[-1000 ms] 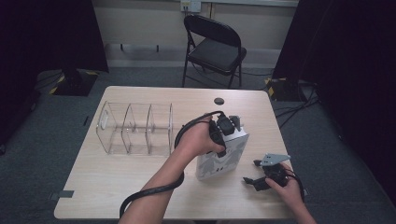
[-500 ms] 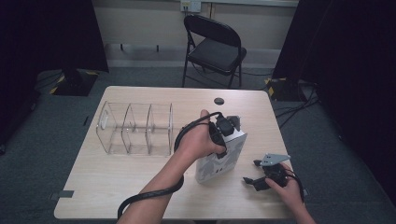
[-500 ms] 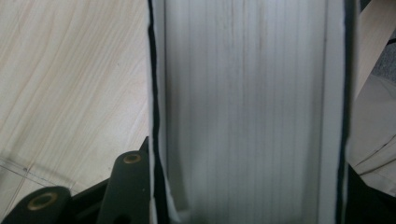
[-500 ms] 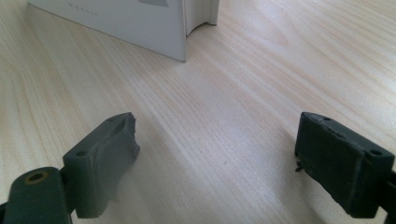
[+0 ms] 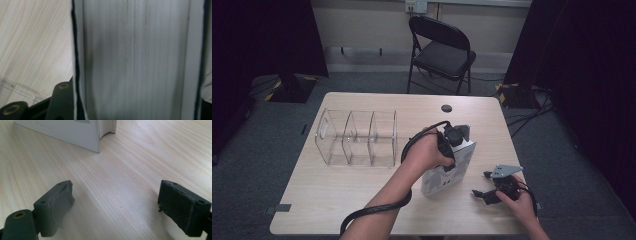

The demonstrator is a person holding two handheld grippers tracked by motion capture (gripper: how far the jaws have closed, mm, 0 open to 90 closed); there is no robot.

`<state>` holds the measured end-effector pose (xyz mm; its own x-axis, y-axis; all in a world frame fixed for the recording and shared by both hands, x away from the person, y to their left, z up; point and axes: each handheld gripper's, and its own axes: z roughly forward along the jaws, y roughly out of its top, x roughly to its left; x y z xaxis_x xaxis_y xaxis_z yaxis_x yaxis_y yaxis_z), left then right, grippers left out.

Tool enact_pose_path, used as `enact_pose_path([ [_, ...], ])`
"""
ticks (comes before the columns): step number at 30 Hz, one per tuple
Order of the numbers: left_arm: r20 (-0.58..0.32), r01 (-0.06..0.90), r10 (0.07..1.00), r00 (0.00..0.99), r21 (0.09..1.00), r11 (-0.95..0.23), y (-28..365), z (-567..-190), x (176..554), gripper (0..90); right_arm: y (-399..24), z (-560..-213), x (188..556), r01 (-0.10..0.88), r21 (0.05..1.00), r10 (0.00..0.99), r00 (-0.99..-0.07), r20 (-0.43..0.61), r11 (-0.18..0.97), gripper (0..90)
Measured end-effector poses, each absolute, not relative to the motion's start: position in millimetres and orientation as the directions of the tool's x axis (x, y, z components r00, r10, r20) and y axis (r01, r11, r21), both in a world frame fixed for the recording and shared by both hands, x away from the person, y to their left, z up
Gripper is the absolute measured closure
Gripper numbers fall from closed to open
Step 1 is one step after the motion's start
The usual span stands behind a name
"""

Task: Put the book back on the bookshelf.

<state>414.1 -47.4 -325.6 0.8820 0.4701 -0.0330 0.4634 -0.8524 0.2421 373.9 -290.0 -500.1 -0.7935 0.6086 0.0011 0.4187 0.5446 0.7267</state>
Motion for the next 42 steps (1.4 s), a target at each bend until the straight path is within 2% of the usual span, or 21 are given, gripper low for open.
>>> enact_pose_path([
  [6,-0.037,0.455,0.460,0.887,0.236,-0.859,-47.8,-325.8,414.6,44.2,-289.9,-500.2,373.8,0.419,0.727,0.610,-0.793,0.002,0.543,11.7],
  [8,0.003,0.448,0.460,0.888,0.219,-0.867,-49.5,-326.7,413.2,43.3,-289.8,-500.0,373.8,0.421,0.727,0.611,-0.792,0.003,0.542,11.8],
  [11,0.008,0.436,0.448,0.894,0.210,-0.875,-50.2,-326.2,413.0,44.3,-289.7,-500.1,373.7,0.421,0.728,0.611,-0.791,0.003,0.541,11.8],
  [14,-0.010,0.465,0.474,0.880,0.210,-0.860,-50.8,-326.1,412.7,45.7,-289.8,-500.0,373.7,0.422,0.727,0.611,-0.792,0.003,0.542,11.8],
  [17,-0.037,0.502,0.506,0.862,0.216,-0.838,-48.1,-322.0,412.7,51.4,-289.8,-500.3,374.2,0.416,0.730,0.609,-0.793,0.000,0.542,11.8],
  [29,-0.029,0.513,0.519,0.855,0.203,-0.834,-49.4,-319.8,408.6,52.4,-289.8,-500.1,374.1,0.417,0.729,0.609,-0.793,0.001,0.542,11.7],
  [42,-0.065,0.581,0.579,0.812,0.179,-0.794,-40.0,-308.8,404.4,52.7,-289.8,-500.1,374.1,0.418,0.729,0.610,-0.793,0.002,0.542,11.7],
])
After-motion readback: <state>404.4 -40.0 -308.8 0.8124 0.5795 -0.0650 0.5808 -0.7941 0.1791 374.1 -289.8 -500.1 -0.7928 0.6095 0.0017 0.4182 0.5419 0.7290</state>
